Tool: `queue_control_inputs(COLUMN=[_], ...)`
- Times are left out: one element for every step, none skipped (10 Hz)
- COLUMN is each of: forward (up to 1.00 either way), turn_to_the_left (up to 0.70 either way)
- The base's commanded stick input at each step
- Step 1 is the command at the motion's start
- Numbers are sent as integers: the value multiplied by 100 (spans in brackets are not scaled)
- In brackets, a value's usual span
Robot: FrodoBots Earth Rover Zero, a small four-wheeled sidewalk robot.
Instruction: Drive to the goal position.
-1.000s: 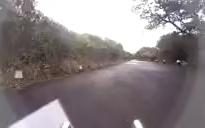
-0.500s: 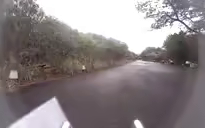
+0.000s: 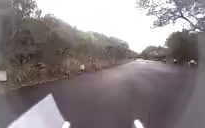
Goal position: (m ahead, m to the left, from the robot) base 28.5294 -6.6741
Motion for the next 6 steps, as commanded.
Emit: queue_control_inputs(forward=[100,100,100,100,100,100], turn_to_the_left=[-40,-40,-40,-40,-40,-40])
